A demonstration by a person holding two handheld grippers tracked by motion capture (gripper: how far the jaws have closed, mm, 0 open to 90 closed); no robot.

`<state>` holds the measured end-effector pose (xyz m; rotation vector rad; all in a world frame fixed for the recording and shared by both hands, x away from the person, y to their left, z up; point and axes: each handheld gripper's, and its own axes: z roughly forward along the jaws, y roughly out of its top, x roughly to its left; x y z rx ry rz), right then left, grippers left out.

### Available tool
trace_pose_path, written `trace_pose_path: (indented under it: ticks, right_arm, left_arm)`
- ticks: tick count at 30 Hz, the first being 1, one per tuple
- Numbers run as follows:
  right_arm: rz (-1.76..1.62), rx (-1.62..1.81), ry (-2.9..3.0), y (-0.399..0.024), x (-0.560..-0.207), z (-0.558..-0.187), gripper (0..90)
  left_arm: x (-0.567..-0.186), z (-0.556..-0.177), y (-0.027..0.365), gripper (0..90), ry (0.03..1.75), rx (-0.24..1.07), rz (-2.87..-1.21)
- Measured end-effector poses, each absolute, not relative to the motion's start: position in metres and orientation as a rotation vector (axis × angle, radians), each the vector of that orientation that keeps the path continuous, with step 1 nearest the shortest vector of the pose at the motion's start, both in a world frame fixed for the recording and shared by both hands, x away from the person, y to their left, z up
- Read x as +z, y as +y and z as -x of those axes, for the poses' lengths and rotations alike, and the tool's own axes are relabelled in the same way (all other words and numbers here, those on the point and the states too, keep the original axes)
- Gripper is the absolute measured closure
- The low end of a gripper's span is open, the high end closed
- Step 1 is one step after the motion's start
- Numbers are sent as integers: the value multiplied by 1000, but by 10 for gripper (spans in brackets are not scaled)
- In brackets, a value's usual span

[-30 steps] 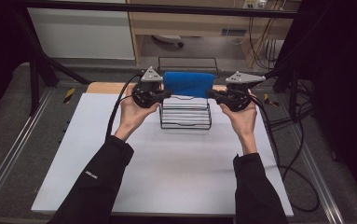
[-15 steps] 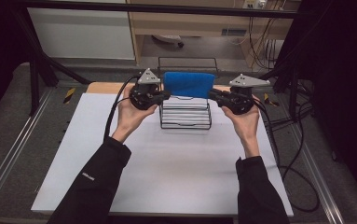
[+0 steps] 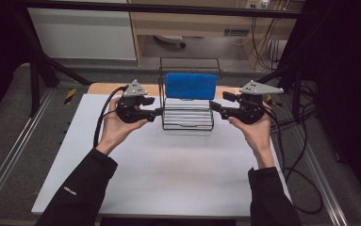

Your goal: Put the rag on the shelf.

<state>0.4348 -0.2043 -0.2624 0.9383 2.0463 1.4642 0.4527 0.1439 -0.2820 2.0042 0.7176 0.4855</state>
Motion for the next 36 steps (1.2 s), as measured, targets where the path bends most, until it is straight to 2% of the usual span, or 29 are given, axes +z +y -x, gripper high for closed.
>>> trace_pose_path:
  ticks: [6, 12, 16, 23, 36]
  right_arm:
    - [-966, 1447, 2071, -207, -275, -427, 202]
    - [-994, 1415, 2097, -211, -294, -420, 113]
    - [-1006, 1398, 2130, -212, -310, -415, 73]
    - [-1002, 1382, 2163, -213, -344, -401, 42]
    - [-1089, 1349, 2256, -224, -402, -381, 17]
  left_arm:
    - [-301, -441, 169, 304, 762, 476, -1995]
    - [-325, -425, 192, 174, 803, 489, -1986]
    - [-341, -413, 204, 119, 816, 489, -1995]
    - [-368, -397, 220, 62, 847, 473, -2021]
    - [-408, -370, 243, 62, 874, 437, -1998]
